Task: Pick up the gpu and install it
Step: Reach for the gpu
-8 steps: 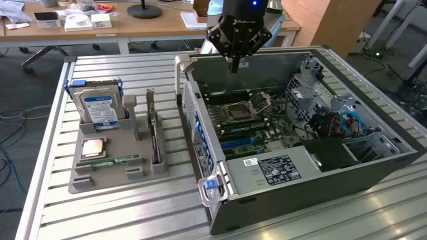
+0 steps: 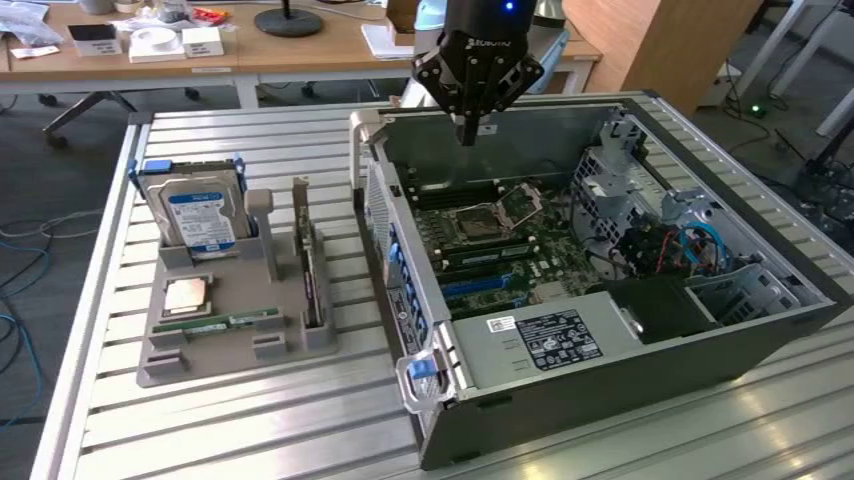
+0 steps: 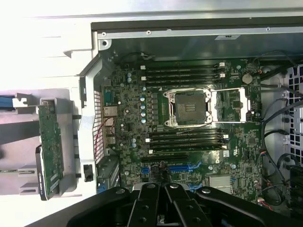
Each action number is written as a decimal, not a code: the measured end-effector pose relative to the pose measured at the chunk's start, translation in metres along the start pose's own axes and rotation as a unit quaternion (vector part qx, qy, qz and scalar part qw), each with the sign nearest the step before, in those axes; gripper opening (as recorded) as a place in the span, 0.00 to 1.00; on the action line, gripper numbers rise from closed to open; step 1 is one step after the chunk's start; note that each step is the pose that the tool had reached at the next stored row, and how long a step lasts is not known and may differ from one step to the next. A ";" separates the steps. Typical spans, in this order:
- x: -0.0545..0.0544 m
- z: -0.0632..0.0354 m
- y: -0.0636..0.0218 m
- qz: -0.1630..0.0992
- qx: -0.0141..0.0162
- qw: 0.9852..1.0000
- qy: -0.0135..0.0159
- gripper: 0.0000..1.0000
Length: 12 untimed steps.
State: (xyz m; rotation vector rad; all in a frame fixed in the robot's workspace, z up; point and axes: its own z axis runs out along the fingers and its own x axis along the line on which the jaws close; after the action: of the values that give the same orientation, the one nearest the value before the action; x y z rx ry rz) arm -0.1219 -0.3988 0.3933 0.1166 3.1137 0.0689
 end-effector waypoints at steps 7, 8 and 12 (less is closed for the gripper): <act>0.004 -0.0001 -0.0003 0.000 0.000 1.000 0.000 0.11; 0.005 -0.0001 -0.0004 0.000 0.000 1.000 0.000 0.11; 0.010 -0.0002 -0.0007 0.000 0.000 1.000 0.000 0.11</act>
State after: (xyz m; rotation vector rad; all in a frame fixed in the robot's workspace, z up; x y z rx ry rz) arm -0.1321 -0.3988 0.3932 0.1167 3.1136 0.0689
